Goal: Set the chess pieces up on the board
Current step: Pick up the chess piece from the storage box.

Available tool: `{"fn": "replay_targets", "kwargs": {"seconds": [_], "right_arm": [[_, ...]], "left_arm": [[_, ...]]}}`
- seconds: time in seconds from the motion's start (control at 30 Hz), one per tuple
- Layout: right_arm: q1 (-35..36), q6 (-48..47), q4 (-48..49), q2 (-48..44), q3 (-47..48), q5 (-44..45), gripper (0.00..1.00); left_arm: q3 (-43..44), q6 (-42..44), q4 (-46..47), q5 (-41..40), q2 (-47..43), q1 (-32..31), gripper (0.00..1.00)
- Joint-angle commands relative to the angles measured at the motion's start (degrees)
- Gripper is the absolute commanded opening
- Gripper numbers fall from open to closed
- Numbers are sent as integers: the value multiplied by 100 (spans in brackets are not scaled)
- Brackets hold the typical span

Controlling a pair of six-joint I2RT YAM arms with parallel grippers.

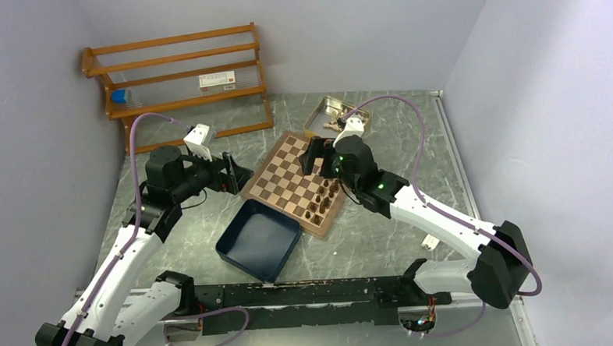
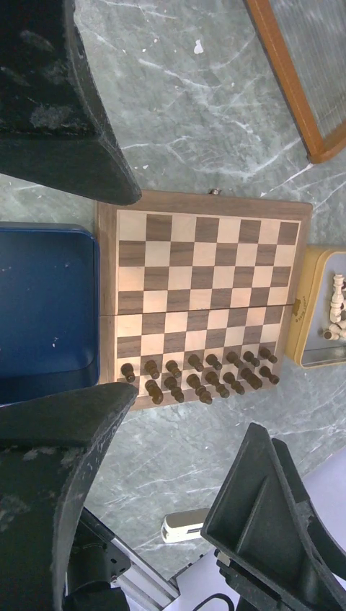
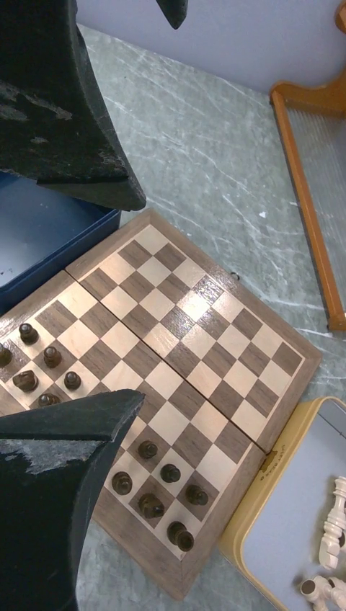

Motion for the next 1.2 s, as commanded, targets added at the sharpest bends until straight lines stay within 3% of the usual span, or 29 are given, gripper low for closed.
{"fn": "replay_targets", "kwargs": {"seconds": [0.0, 0.37, 0.63, 0.77, 0.87, 0.97, 1.17], "right_arm": [[-28, 36, 60, -73, 52, 168, 100], [-24, -288, 221, -13, 198, 332, 100], [-72, -1506, 131, 1257, 1275, 812, 97], [-531, -1648, -108, 2184, 2023, 572, 81], [-878, -1806, -63, 2745, 2434, 449, 59], [-1194, -1956, 15, 3240, 2720, 368, 45], [-1809, -2098, 165, 4291, 3338, -178, 29]], "left_arm": [[-25, 63, 18, -88, -96, 53, 97], [-30, 60, -43, -147, -138, 53, 98], [81, 13, -282, -514, -214, 53, 98], [206, 16, -642, -749, -390, 53, 98], [40, 123, -729, -1107, -588, 53, 97], [-179, 113, -614, -1244, -783, 45, 97], [-167, 138, -628, -1148, -787, 44, 98]]}}
